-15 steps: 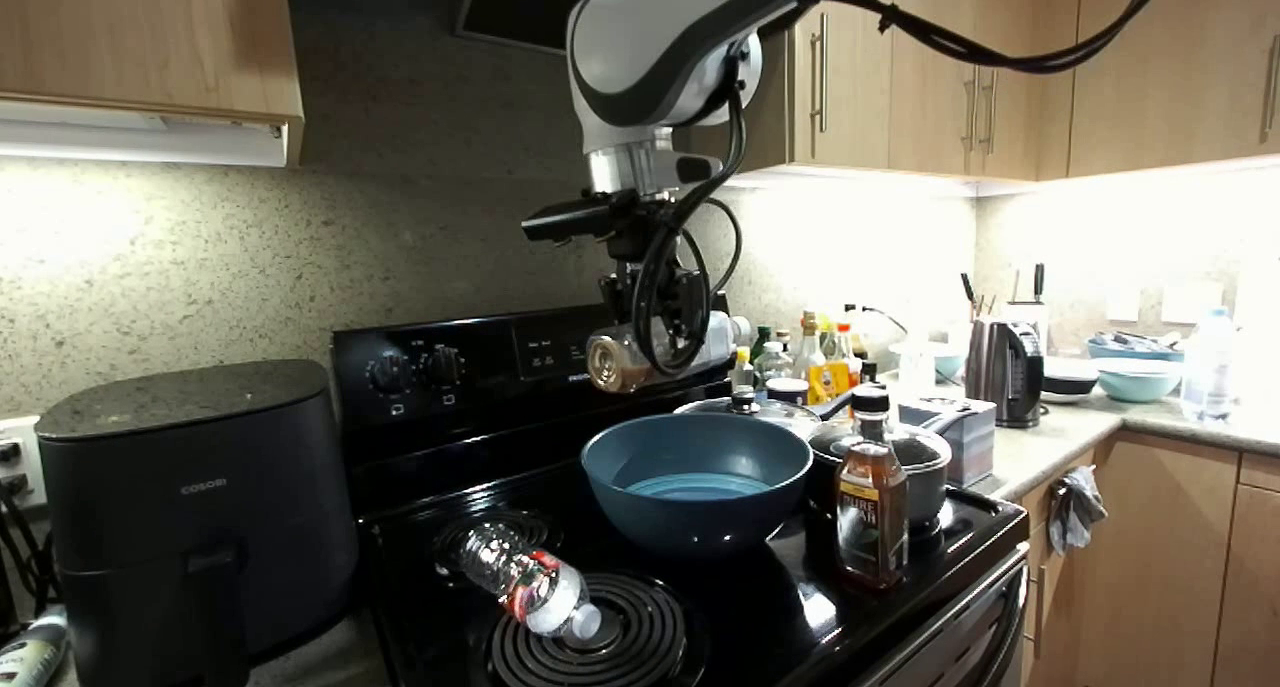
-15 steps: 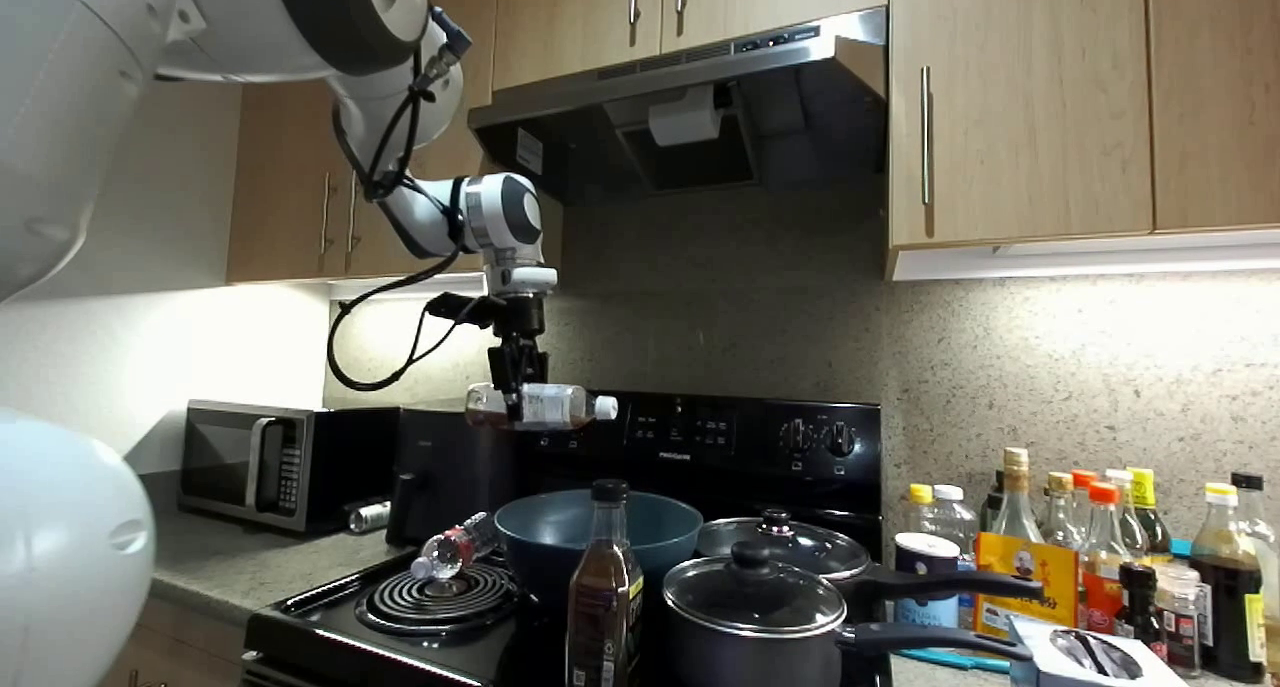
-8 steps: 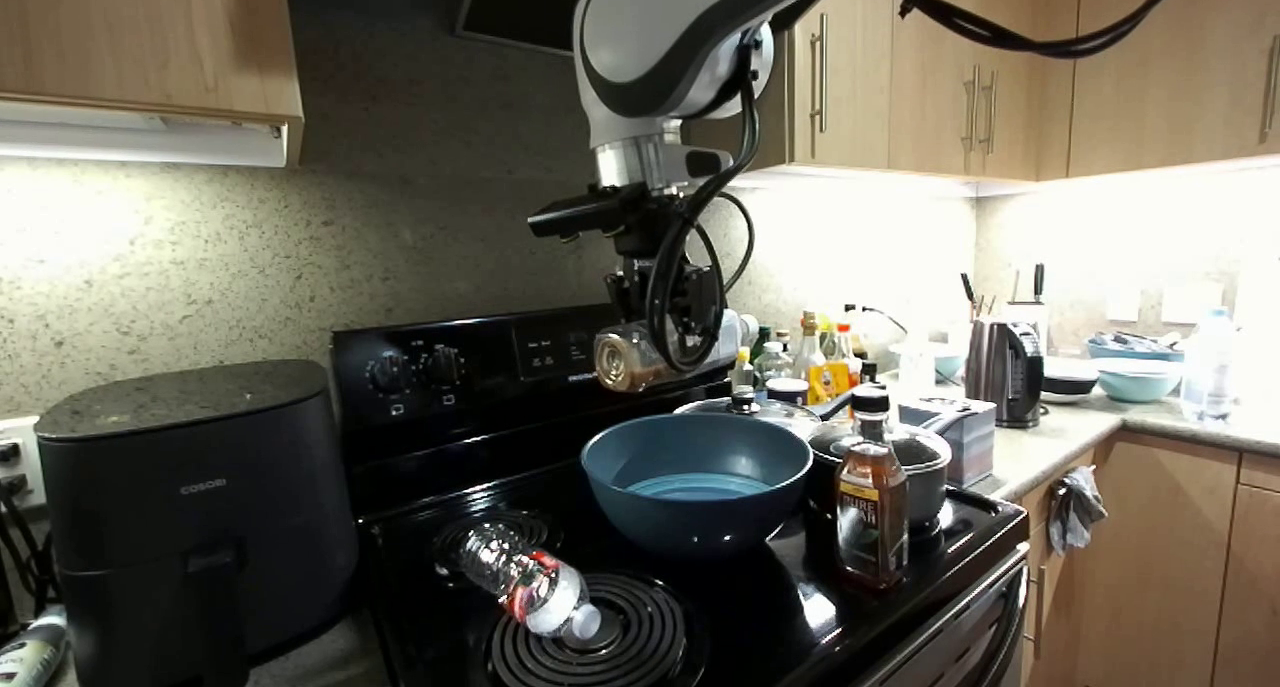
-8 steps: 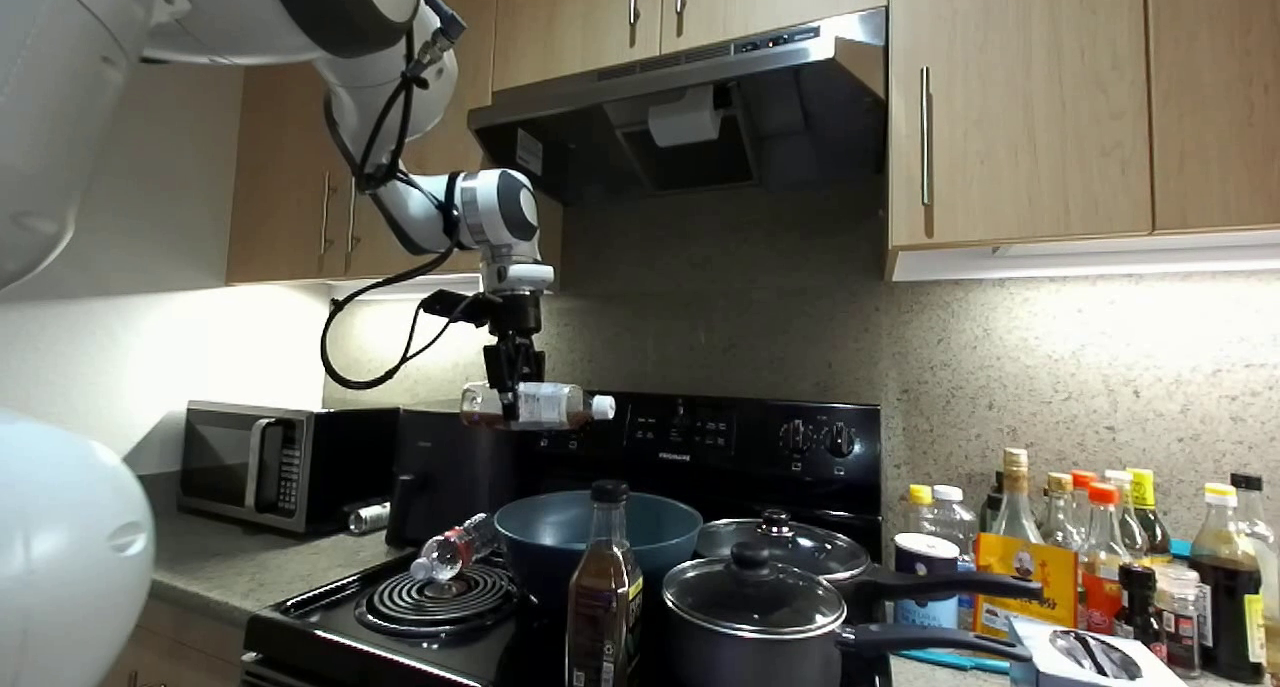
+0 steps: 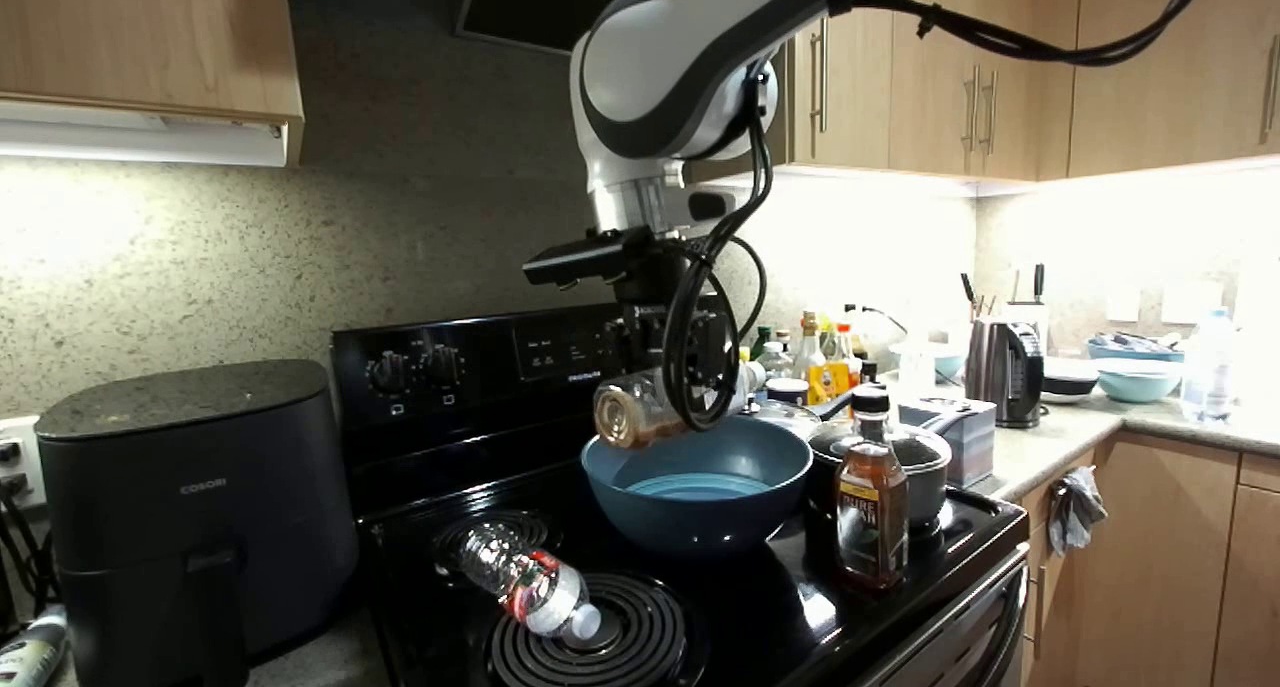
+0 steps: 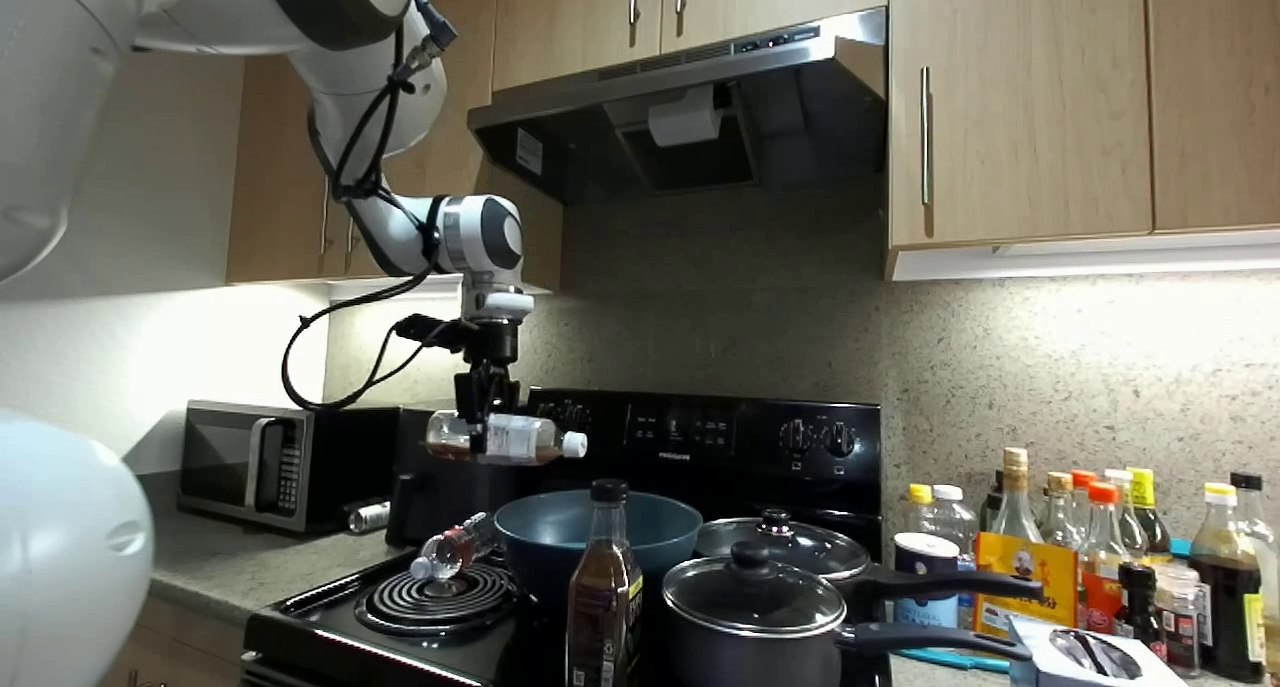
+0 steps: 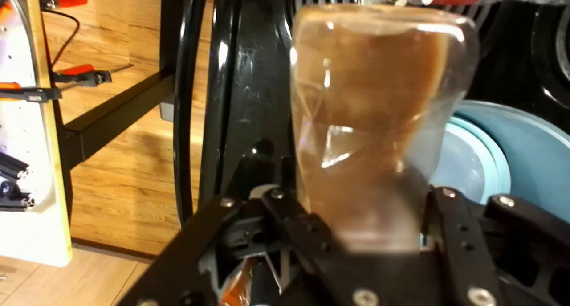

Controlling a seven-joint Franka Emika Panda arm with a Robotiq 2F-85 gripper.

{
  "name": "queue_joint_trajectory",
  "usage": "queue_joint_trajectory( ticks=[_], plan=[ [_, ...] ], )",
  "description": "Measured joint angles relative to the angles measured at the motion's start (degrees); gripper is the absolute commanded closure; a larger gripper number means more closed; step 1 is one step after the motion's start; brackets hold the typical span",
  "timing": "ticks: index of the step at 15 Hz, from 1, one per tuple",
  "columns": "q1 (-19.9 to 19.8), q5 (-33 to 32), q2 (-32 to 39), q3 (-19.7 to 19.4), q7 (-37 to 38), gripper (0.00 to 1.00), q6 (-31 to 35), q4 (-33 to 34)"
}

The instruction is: Remove the bottles from the bowl and put them on the stove

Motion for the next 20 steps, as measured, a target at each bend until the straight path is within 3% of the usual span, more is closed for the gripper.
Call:
queue_joint_trajectory(
  ticks=[8,15,20],
  plan=[
    [0.0,7.9,-5.9,2.3,2.2,0.71,6.4,-15.4],
    [-2.4,15.5,-6.0,2.2,2.8,0.71,8.7,-22.0],
    [-5.0,17.4,-3.5,1.3,3.1,0.71,14.8,-24.5]
  ],
)
